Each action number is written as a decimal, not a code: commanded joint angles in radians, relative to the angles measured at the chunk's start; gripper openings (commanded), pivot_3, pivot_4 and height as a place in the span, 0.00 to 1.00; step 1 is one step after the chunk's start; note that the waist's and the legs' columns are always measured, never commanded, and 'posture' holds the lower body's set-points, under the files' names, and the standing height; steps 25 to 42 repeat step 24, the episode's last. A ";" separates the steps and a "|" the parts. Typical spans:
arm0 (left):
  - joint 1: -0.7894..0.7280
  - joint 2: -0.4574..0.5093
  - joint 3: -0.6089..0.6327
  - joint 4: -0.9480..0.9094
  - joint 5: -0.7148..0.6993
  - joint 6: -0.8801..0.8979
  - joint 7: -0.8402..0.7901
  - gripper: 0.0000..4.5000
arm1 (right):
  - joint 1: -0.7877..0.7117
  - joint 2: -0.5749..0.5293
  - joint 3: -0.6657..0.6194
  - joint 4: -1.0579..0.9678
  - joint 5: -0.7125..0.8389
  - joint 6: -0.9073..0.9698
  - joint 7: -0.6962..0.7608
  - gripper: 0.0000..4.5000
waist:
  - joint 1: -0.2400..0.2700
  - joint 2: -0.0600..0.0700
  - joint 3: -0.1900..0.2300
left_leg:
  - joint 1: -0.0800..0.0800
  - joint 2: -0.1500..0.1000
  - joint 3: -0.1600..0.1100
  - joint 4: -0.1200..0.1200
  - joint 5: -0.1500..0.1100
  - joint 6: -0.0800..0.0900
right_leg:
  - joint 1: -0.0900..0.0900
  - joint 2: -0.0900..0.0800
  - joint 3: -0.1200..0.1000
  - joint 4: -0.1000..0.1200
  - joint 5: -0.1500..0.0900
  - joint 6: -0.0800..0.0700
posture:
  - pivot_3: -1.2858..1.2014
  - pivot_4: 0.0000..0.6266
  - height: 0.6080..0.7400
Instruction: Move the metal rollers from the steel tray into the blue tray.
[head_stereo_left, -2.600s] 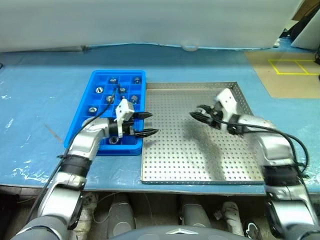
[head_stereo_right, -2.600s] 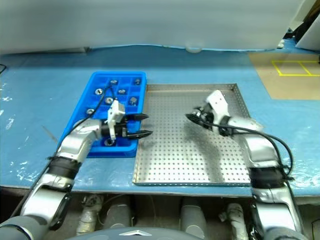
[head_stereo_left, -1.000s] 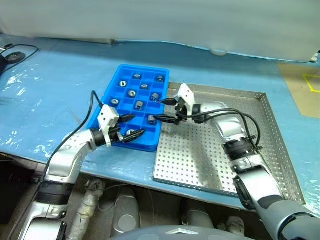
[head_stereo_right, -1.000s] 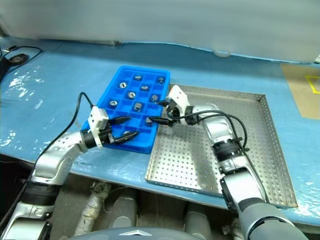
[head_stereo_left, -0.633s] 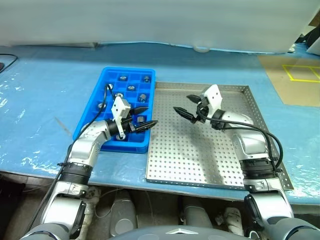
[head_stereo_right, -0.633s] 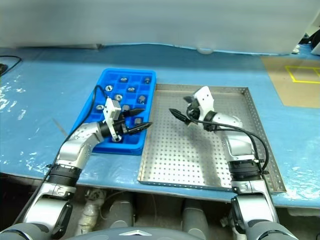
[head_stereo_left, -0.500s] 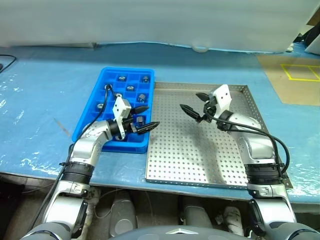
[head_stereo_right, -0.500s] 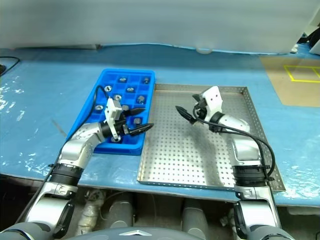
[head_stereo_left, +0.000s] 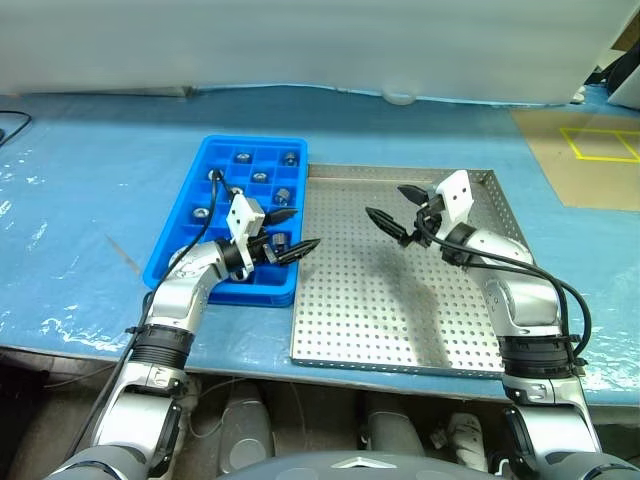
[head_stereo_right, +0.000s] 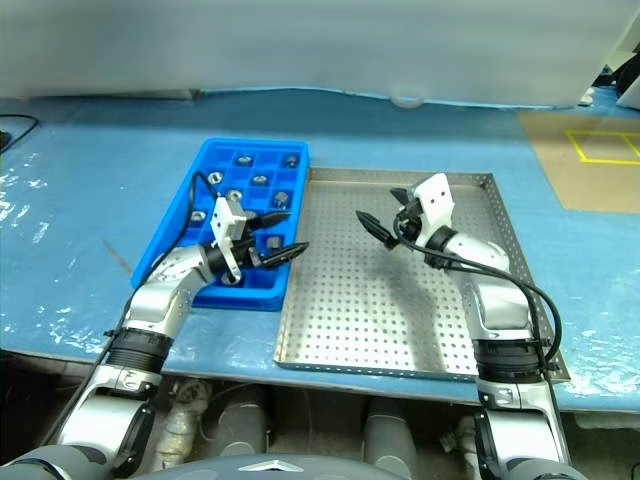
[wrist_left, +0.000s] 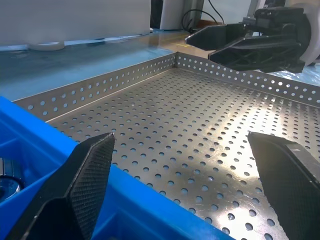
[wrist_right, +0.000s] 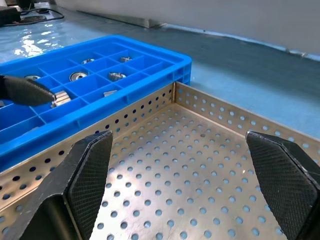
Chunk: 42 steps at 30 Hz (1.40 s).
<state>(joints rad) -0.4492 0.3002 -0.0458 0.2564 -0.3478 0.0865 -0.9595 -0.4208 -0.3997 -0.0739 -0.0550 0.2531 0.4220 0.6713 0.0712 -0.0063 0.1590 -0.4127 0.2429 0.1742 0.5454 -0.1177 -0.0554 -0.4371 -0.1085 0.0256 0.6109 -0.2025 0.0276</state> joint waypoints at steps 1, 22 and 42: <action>0.009 0.005 0.016 -0.045 0.000 -0.018 0.016 1.00 | -0.021 -0.008 0.005 -0.003 0.001 -0.040 0.000 1.00 | 0.001 0.000 0.000 | 0.000 0.000 0.000 0.000 0.000 0.000 | 0.000 0.000 0.000 0.000 0.000 0.000 | 0.51 0.24 1.00; 0.024 0.010 0.002 -0.053 0.013 -0.022 0.021 1.00 | -0.027 -0.019 0.037 0.026 -0.012 -0.079 0.000 1.00 | 0.003 0.000 0.000 | -0.001 0.000 0.000 -0.001 -0.001 0.001 | 0.000 0.000 0.000 -0.002 0.000 0.000 | 0.51 0.24 1.00; 0.019 0.009 0.002 -0.046 0.015 -0.024 0.019 1.00 | -0.028 -0.021 0.036 0.026 -0.010 -0.078 0.000 1.00 | 0.003 0.000 0.000 | -0.001 0.000 0.000 -0.001 -0.001 0.001 | 0.000 0.000 0.000 -0.002 0.000 0.000 | 0.51 0.24 1.00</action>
